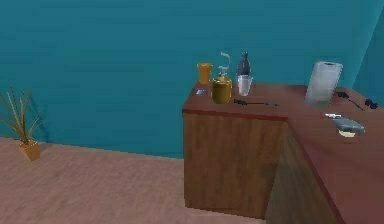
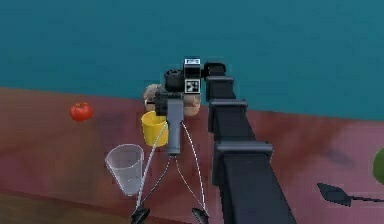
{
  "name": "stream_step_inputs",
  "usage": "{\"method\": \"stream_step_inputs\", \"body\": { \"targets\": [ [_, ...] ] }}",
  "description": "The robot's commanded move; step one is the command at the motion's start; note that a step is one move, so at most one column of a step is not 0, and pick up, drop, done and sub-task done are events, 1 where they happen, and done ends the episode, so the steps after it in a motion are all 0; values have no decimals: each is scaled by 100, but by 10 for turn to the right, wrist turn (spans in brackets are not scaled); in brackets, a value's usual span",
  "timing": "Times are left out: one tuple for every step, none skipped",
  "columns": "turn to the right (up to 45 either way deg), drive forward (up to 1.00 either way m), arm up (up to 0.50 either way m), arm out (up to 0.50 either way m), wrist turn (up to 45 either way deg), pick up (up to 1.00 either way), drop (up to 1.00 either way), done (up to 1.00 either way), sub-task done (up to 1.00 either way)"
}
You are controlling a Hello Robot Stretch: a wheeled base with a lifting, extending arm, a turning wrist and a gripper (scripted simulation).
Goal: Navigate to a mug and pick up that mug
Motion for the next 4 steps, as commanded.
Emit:
{"method": "stream_step_inputs", "body": {
  "targets": [
    [0, 0, 0, 0, 450, 0, 0, 0, 0],
    [0, 0, 0, 0, 450, 0, 0, 0, 0],
    [0, 0, 0, 0, 450, 0, 0, 0, 0],
    [0, 0, 0, 0, 150, 0, 0, 0, 0]
  ]
}}
